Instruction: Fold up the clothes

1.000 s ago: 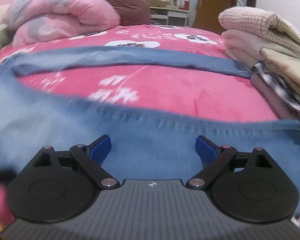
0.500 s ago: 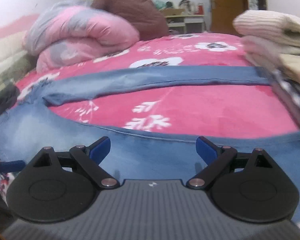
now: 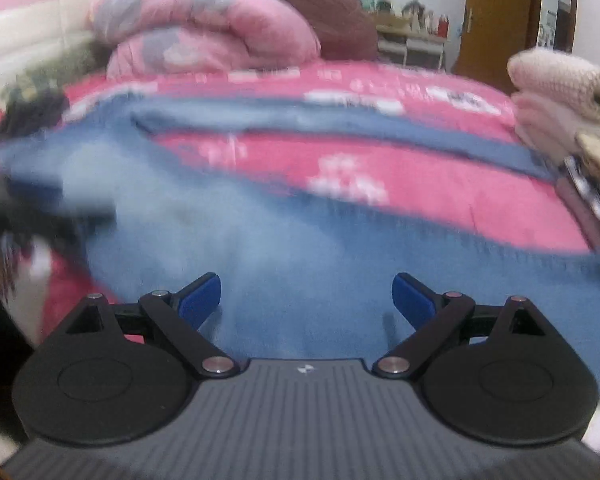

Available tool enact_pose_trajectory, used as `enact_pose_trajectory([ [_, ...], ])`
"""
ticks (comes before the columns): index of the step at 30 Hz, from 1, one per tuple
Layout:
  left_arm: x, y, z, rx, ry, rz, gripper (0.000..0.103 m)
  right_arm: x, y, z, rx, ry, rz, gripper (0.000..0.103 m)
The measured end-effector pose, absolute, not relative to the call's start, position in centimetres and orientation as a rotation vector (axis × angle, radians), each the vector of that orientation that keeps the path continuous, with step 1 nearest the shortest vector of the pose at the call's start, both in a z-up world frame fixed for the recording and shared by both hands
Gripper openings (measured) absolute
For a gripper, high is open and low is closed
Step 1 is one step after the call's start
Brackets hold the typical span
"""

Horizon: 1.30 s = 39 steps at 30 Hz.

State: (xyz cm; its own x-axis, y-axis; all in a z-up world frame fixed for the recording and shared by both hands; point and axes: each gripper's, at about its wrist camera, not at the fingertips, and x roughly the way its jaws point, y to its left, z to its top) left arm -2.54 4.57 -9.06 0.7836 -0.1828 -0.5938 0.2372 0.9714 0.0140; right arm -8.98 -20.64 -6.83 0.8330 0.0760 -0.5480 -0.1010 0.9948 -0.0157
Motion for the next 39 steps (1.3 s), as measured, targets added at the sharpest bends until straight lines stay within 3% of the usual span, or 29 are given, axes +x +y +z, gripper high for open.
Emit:
enact_pose_trajectory([
  [17, -4.8, 6.7, -9.1, 0.091, 0.632, -0.211, 0.102, -7.6, -14.1, -10.9, -0.060, 0.492, 0.223, 0.095],
  [22, -4.8, 6.7, -9.0, 0.083, 0.647, -0.189, 0.103, -7.1, -14.4, -11.1, -0.030, 0.490, 0.230, 0.100],
  [39, -4.7, 6.4, -8.8, 0.084, 0.665, -0.171, 0.103, -7.4, -14.4, -11.6, -0.025, 0.464, 0.245, 0.102],
])
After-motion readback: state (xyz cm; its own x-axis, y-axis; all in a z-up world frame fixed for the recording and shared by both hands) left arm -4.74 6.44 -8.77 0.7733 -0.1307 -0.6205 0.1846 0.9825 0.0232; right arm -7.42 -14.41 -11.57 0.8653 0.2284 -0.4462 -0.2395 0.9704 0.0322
